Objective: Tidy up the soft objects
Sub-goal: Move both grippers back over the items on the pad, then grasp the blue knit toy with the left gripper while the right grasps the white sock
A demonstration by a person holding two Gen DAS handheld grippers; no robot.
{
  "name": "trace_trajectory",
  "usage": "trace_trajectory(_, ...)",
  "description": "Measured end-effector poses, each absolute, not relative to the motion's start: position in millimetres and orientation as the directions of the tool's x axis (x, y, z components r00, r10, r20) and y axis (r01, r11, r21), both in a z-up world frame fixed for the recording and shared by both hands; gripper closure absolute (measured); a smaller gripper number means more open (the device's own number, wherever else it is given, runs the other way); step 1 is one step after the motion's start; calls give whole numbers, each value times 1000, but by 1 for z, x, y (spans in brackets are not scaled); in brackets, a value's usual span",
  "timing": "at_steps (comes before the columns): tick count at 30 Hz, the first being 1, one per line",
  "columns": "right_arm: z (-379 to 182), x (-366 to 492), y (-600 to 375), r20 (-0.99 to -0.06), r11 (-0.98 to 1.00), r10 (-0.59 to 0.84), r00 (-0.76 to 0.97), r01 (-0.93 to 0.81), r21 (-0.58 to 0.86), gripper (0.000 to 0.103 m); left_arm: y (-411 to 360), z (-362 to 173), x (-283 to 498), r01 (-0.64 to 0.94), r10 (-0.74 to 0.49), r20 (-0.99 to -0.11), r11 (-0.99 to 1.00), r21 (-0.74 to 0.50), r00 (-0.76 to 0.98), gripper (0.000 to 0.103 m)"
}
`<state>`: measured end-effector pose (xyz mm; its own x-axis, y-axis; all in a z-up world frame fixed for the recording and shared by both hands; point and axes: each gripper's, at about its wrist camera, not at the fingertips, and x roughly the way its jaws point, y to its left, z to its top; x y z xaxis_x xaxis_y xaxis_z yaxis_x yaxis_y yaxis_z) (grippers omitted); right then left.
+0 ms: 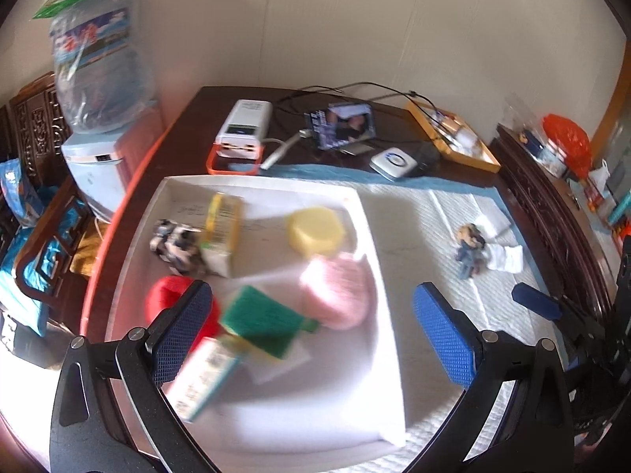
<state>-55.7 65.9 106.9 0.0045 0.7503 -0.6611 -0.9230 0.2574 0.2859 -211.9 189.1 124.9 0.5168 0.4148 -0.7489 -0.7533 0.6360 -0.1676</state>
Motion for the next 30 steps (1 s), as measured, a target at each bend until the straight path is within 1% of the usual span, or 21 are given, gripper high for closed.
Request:
trace_trajectory(10,103,5,28,-657,299,753,21,-901,313,0,149,122,-162,-755,412,-765,639,-146,496,0)
trace_trajectory(15,101,53,2,-645,375,758,99,-874,308,0,136,118,-147,-764,411,-772,628,-146,485,0)
trace_trajectory(20,86,113,-32,-630,464,757,175,-822,329,0,127,108,-129,-764,387,-785,624,-163,484,0)
trace_trajectory(23,73,137,-37,-678,497,705,207,-827,264,0,128,99,-108,-748,358,-789,637,-184,499,0)
trace_trajectory(26,63,152,-30,-717,494,662,218,-846,200,0,133,87,-72,-713,332,-810,686,-145,483,0)
trace_trajectory(28,57,158,-24,-727,496,652,217,-847,191,0,132,80,-53,-689,319,-821,715,-119,473,0)
trace_trajectory(30,53,160,-16,-733,491,646,214,-851,184,0,128,70,-33,-653,282,-842,750,-105,460,0)
